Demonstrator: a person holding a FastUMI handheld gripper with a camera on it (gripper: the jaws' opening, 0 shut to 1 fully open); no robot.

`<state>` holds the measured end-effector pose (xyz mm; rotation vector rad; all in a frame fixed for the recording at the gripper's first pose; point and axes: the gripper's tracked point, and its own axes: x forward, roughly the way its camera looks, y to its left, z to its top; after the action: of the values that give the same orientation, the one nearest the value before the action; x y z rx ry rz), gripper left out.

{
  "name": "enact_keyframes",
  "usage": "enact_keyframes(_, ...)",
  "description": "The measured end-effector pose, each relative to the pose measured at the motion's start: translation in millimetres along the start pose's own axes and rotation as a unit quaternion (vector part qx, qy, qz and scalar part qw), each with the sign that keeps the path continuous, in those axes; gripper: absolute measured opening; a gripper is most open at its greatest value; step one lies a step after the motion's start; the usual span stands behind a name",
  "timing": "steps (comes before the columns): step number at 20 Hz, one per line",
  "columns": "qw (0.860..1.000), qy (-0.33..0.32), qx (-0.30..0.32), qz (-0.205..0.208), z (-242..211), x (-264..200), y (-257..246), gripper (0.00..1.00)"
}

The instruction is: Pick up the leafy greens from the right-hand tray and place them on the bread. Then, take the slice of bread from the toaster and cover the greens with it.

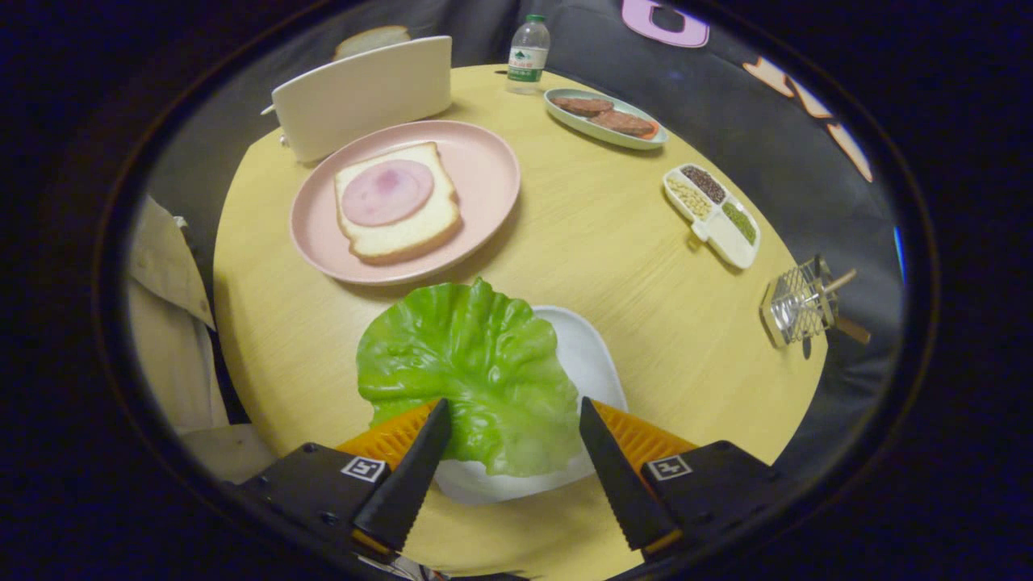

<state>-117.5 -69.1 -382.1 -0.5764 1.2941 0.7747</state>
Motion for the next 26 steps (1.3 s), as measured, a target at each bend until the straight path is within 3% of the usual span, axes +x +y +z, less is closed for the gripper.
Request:
enact_keyframes(4, 0.999, 0.027, -0.008, 0.015, -8, 12, 0, 0.99)
enact_keyframes(10, 0.997, 0.037, 0.023, 0.061, -14, 20, 5, 0.65)
enact_keyframes(13, 0.998, 0.020, 0.030, 0.060, -14, 18, 6, 0.48)
enact_keyframes(17, 0.999, -0.021, 0.034, 0.030, -10, 17, 10, 0.26)
enact_keyframes(21, 0.991, -0.015, 0.134, -0.014, -11, 17, 4, 0.04)
enact_keyframes(26, 0.984, -0.028, 0.172, -0.024, 1, 5, 4, 0.03)
